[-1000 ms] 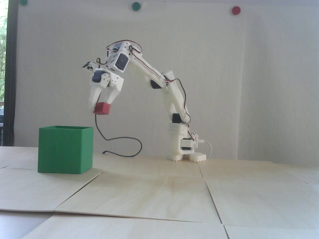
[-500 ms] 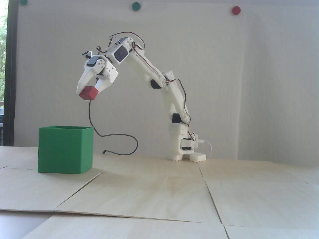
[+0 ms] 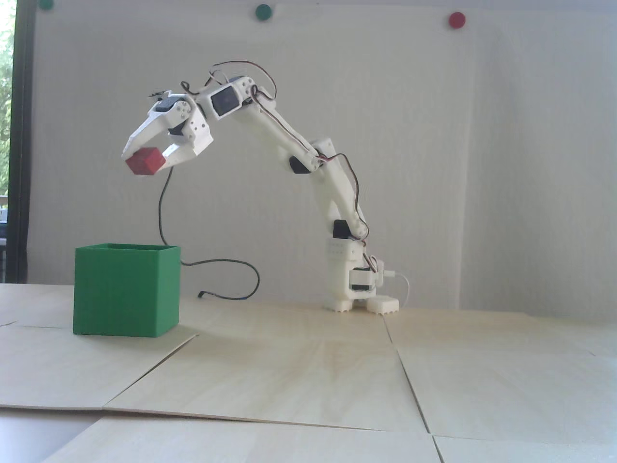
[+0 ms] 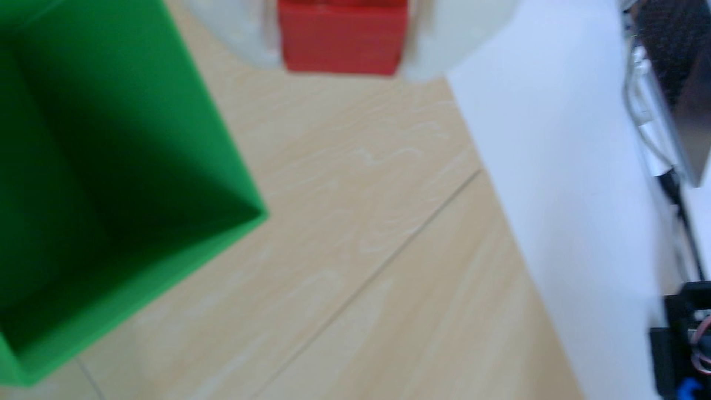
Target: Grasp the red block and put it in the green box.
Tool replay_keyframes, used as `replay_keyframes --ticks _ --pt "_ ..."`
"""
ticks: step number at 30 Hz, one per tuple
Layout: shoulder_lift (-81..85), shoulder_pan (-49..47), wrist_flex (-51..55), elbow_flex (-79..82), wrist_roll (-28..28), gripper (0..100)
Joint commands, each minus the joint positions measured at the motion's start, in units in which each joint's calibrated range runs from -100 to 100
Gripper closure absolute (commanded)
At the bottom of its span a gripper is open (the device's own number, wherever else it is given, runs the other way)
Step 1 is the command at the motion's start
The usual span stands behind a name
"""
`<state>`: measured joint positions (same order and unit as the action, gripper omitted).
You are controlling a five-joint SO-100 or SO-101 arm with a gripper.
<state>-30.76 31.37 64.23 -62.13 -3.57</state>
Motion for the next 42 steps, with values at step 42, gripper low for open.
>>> replay_keyframes --ticks 42 --pt "-3.3 -6.9 34.9 -12.3 -1.2 98"
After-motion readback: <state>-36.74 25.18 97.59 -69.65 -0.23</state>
